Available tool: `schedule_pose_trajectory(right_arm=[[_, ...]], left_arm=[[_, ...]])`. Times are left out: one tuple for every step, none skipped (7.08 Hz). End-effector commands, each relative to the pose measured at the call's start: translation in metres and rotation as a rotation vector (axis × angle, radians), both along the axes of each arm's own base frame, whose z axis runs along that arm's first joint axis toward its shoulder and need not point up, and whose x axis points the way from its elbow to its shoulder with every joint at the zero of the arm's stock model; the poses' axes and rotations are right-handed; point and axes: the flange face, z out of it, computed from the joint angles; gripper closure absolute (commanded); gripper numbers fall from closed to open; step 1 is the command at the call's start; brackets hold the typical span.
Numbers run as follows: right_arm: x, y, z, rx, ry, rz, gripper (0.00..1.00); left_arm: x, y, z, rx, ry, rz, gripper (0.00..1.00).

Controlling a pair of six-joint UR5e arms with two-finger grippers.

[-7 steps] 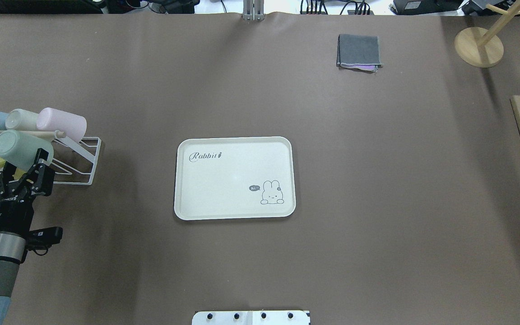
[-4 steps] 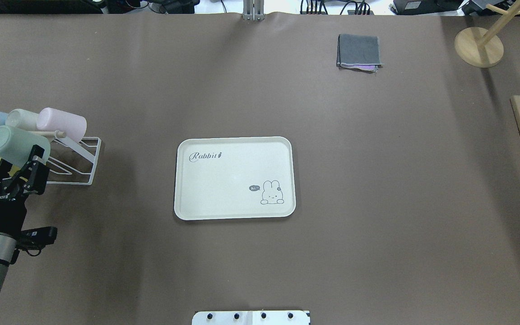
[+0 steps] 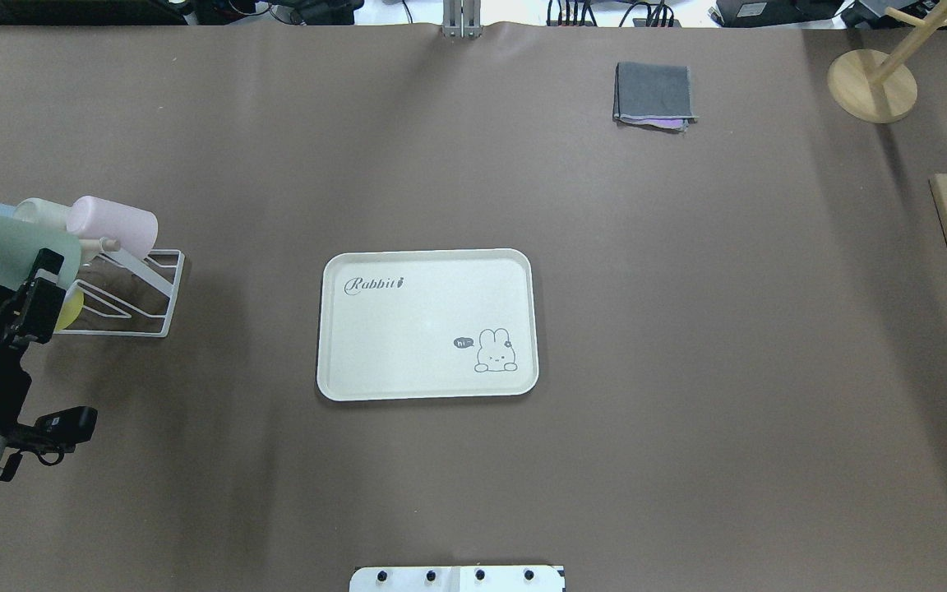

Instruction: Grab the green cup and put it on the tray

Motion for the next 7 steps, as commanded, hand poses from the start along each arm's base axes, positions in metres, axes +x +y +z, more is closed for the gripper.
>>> schedule_pose_trajectory(right_arm=[[0.0, 0.001, 0.006, -0.011, 0.009, -0.001, 0.0], [0.001, 0.002, 0.006, -0.011, 0.01, 0.001, 0.0], [0.002, 0.002, 0.007, -0.014, 0.012, 0.002, 0.0], [0.002, 0.003, 0.009, -0.021, 0.014, 0.003, 0.0], [0.002, 0.003, 0.008, -0.022, 0.012, 0.004, 0.0], [0.002, 0.003, 0.007, -0.022, 0.009, 0.006, 0.0], [0.002, 0.003, 0.008, -0.024, 0.008, 0.006, 0.0]], left_arm=[[-0.01, 0.003, -0.007, -0.064, 0.447, -0.004, 0.27], [-0.008, 0.005, -0.005, -0.139, 0.722, 0.004, 0.27], [-0.006, 0.008, -0.006, -0.191, 0.935, -0.006, 0.27], [-0.002, 0.013, -0.008, -0.235, 1.141, -0.018, 0.28], [-0.005, 0.019, -0.015, -0.274, 1.32, -0.028, 0.28], [-0.011, 0.021, -0.026, -0.293, 1.443, -0.038, 0.28], [-0.007, 0.025, -0.031, -0.324, 1.564, -0.043, 0.29]])
